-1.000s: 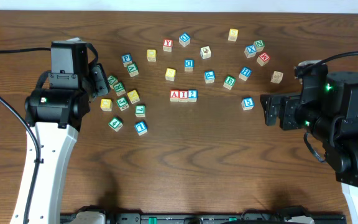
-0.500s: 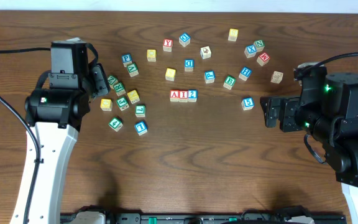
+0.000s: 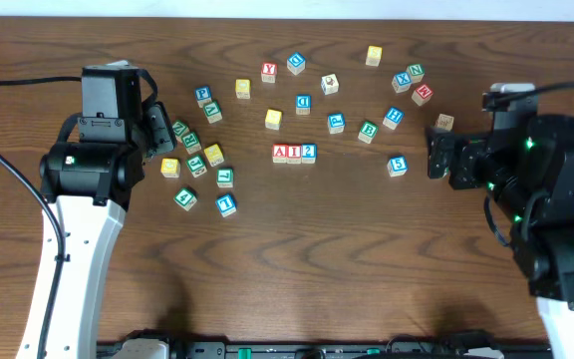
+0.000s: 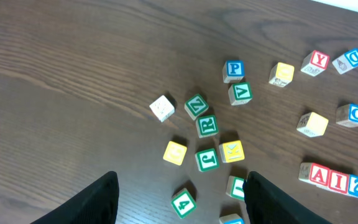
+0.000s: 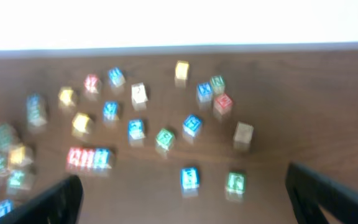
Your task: Spell out AI2
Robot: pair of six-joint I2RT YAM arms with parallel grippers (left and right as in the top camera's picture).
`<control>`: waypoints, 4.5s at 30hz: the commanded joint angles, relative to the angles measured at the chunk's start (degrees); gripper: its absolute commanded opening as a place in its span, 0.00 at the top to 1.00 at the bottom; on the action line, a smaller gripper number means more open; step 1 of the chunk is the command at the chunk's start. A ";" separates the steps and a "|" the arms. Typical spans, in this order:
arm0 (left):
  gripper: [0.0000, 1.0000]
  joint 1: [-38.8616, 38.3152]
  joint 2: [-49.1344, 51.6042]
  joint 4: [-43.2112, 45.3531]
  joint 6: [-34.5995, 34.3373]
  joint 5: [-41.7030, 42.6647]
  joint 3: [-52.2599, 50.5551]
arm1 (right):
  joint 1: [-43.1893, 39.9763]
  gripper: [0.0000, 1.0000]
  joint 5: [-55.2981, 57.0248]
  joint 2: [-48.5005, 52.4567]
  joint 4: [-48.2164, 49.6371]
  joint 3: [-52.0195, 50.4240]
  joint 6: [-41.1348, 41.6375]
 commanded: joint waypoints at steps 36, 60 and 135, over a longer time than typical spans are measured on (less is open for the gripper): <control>0.37 0.24 -0.37 -0.02 0.98 -0.94 1.75 | -7.17 0.01 -2.73 -55.91 34.80 -66.36 -2.19; 0.36 0.24 -0.37 -0.04 0.96 -0.94 1.77 | -7.21 0.01 -2.75 -55.82 34.88 -66.36 -2.40; 0.36 8.11 -75.21 50.18 10.19 6.05 -77.07 | -7.21 0.01 -2.75 -55.82 34.86 -66.36 -2.40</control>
